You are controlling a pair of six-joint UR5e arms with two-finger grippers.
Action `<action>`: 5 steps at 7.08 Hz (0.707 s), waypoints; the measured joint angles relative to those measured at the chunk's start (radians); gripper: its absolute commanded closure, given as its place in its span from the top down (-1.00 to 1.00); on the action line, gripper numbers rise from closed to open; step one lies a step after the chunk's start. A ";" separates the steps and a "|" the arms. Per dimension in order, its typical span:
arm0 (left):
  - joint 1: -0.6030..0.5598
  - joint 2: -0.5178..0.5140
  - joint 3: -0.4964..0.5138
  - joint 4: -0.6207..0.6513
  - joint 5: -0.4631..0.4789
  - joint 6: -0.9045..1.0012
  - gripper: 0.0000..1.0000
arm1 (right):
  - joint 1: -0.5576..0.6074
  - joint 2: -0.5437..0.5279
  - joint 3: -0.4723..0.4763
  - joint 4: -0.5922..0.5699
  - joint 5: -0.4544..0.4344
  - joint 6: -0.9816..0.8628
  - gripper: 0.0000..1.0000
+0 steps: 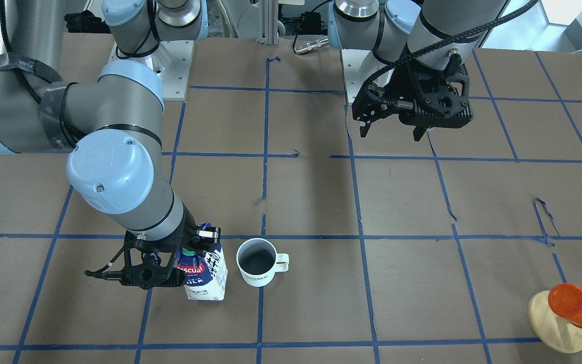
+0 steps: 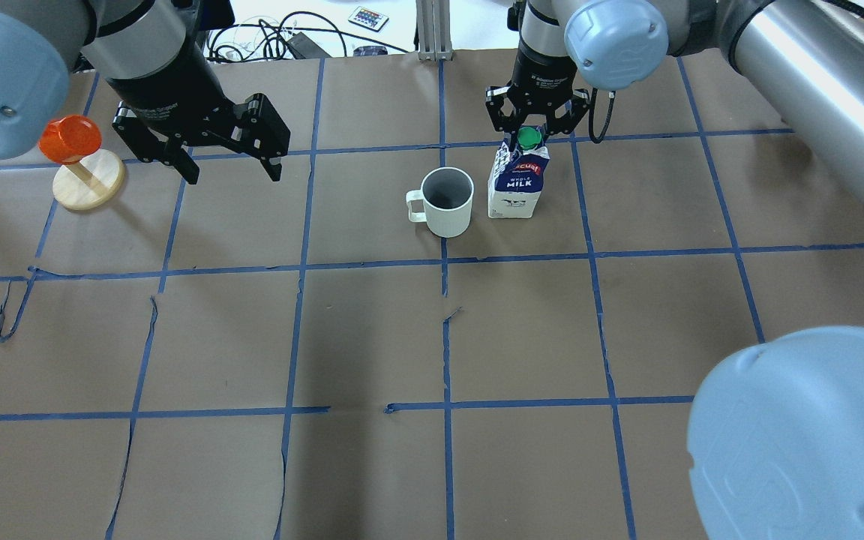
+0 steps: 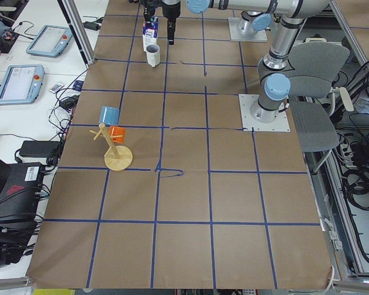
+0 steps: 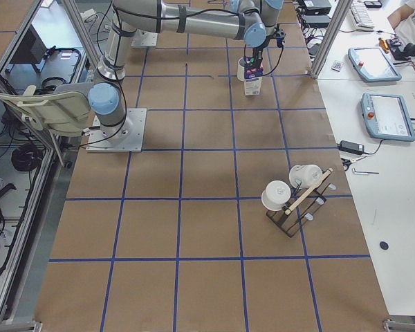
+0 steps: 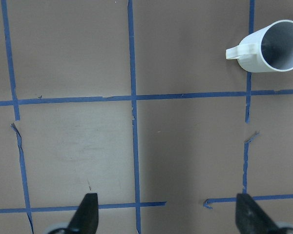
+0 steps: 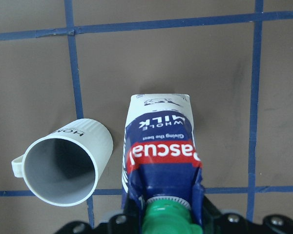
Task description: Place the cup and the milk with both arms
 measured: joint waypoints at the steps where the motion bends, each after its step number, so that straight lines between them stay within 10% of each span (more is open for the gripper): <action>1: 0.000 0.001 0.000 0.000 -0.001 -0.001 1.00 | 0.005 0.007 -0.005 0.000 0.003 0.010 -0.41; 2: 0.001 0.002 0.000 0.001 -0.001 -0.001 1.00 | 0.013 0.013 -0.013 0.000 0.005 0.021 -0.40; 5: 0.002 0.004 -0.003 0.001 -0.002 -0.001 1.00 | 0.030 0.021 -0.028 0.000 0.003 0.045 0.61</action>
